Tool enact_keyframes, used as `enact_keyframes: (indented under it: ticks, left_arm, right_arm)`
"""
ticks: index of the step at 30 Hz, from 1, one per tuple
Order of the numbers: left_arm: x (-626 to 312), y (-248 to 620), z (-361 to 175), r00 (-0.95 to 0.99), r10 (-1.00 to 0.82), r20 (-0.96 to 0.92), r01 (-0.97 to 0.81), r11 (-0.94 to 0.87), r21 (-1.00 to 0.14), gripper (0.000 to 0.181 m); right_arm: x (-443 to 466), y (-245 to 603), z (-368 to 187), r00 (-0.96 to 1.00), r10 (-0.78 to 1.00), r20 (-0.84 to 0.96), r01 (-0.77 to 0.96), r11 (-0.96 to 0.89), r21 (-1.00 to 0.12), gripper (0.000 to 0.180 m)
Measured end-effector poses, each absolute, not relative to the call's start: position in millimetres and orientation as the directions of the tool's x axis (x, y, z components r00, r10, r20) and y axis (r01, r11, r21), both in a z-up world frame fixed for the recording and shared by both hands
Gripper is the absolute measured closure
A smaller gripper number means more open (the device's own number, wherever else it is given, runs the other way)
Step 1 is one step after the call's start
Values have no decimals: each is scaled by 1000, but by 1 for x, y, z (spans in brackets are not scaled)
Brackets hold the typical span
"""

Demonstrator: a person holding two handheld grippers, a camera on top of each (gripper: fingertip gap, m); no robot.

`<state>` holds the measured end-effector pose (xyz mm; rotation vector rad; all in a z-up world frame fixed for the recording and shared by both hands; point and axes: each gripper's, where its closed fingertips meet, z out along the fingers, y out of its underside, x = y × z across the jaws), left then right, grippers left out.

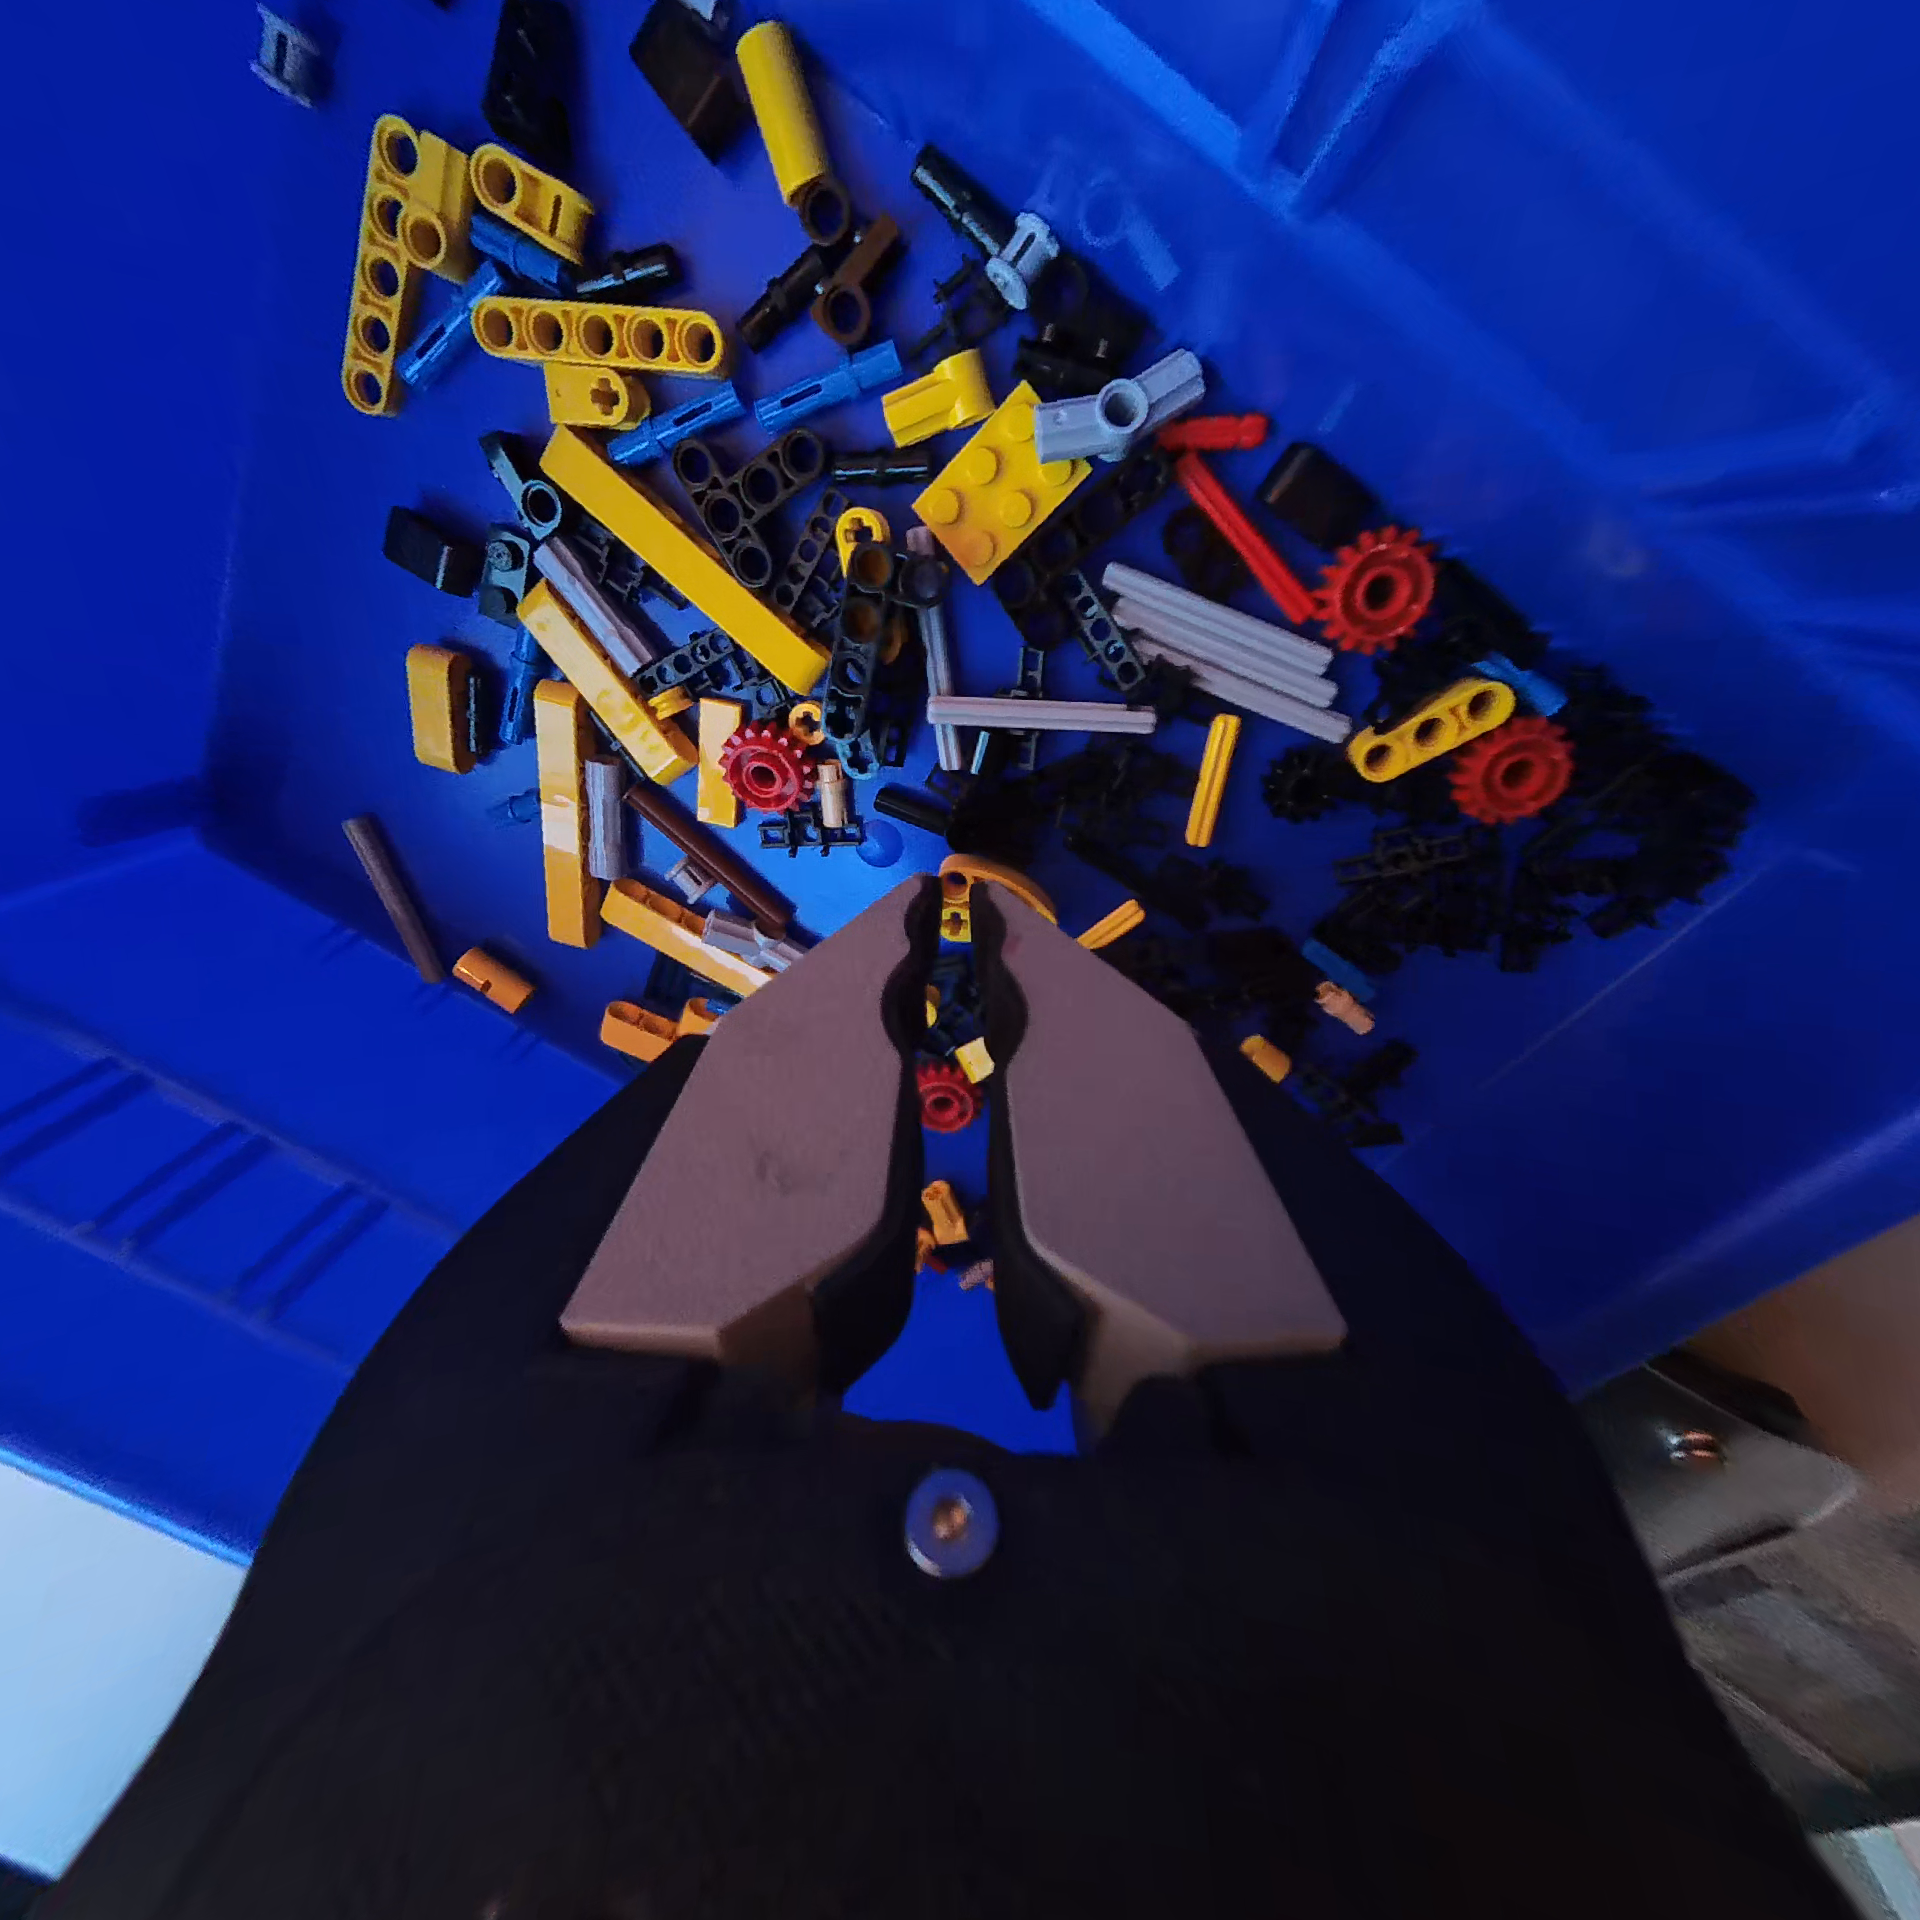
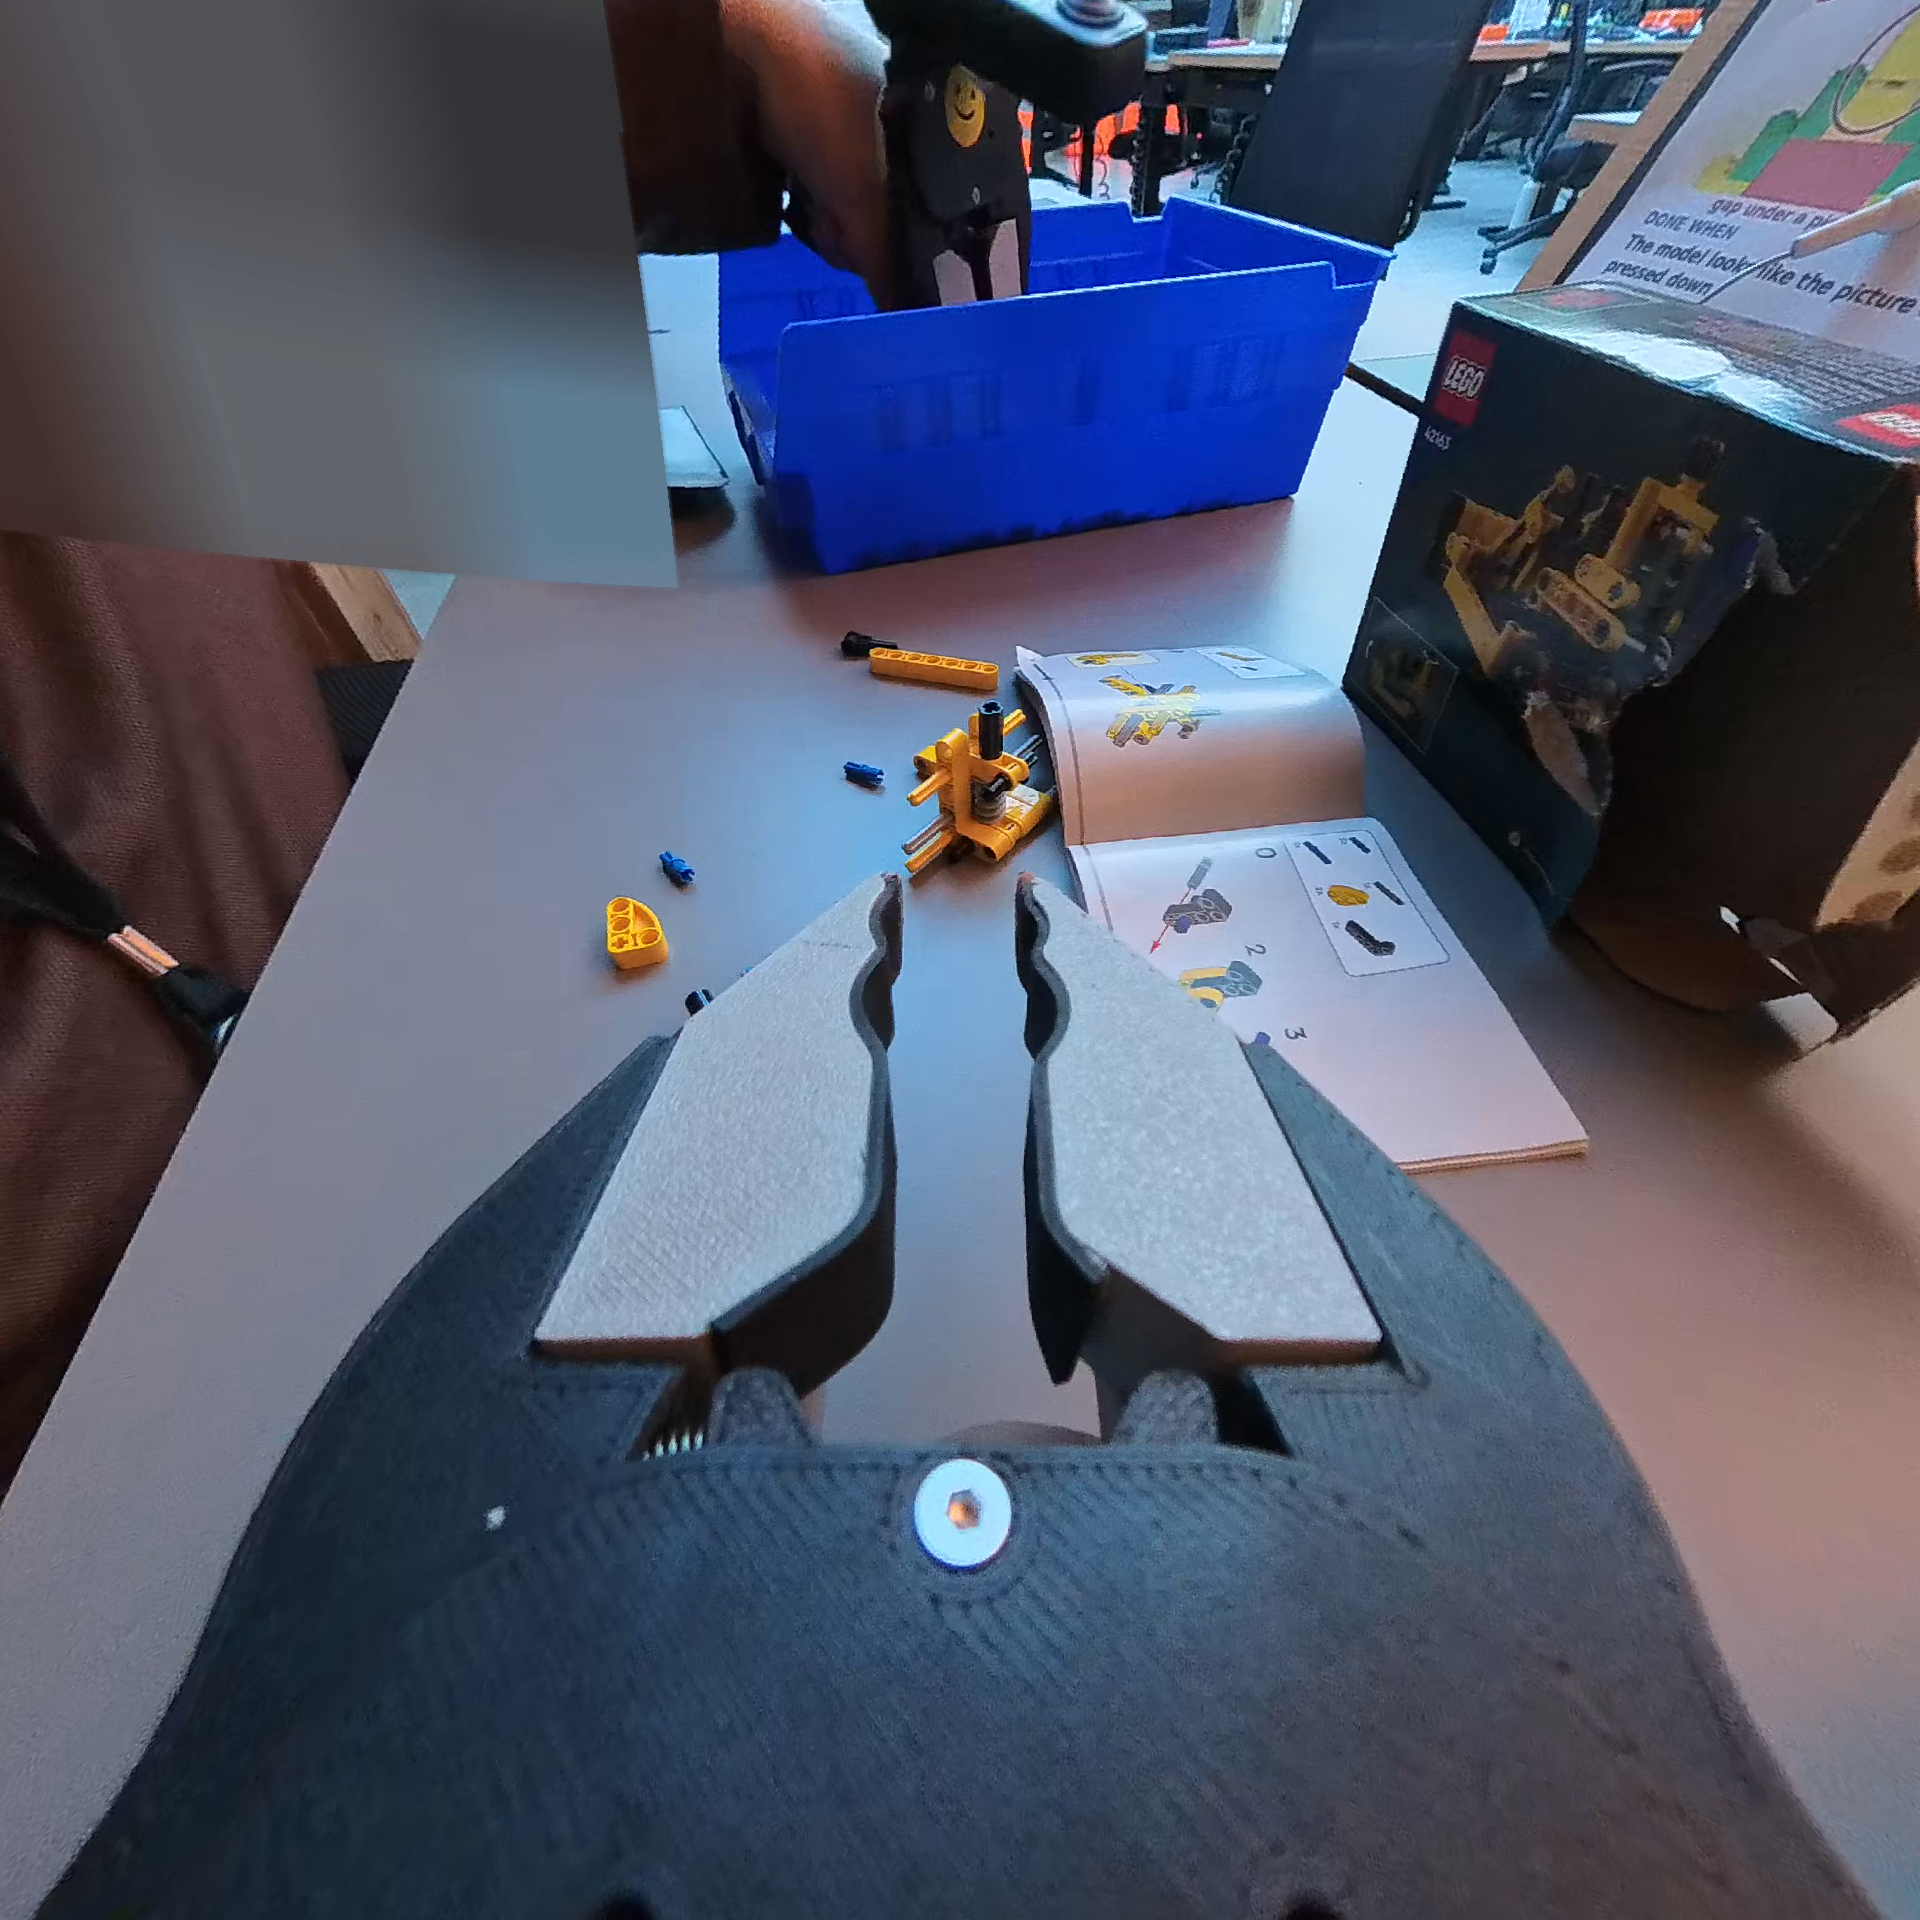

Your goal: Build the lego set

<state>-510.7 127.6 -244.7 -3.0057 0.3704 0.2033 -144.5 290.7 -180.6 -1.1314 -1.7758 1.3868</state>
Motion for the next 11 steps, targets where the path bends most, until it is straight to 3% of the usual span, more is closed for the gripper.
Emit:
enact_keyframes:
  ticks: [1, 11]
  left_arm:
    - [-511, 128, -245, 961, -236, -144, -250, -964, -89, 178]
    - [-511, 125, -235, 970, -231, -72, -238, -966, -104, 179]
  right_arm:
    - [-144, 290, -181, -450, 892, -37, 254, 88, -963, 161]
    - [-143, 287, -181, -461, 887, -30, 255, 100, -962, 162]
